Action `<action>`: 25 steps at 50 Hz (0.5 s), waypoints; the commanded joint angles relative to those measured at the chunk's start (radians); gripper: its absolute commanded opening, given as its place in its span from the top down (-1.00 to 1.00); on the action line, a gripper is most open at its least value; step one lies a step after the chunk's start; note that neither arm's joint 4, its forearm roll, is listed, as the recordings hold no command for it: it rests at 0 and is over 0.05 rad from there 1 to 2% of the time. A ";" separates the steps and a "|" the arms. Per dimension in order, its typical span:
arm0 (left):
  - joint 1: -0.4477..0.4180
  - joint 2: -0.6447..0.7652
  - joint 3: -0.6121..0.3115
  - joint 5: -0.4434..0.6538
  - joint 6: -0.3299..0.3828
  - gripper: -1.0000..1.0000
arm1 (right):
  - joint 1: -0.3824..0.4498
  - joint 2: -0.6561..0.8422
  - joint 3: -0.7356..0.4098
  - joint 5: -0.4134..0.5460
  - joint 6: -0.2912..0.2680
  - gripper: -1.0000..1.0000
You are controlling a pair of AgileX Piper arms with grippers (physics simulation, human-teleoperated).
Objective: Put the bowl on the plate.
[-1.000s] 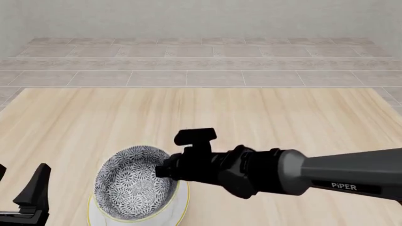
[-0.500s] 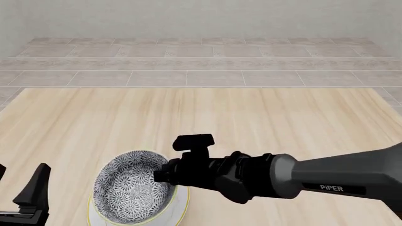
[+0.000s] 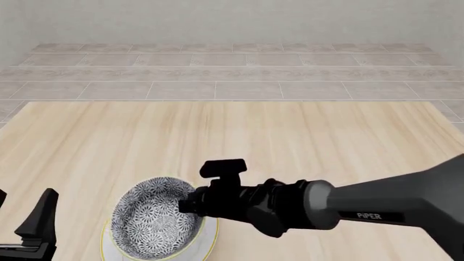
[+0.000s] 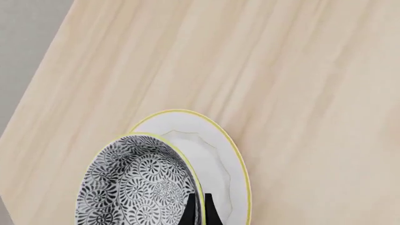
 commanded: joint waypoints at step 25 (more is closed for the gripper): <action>-0.003 0.000 0.001 0.000 0.002 -1.00 | -0.003 0.044 -0.008 -0.019 0.003 1.00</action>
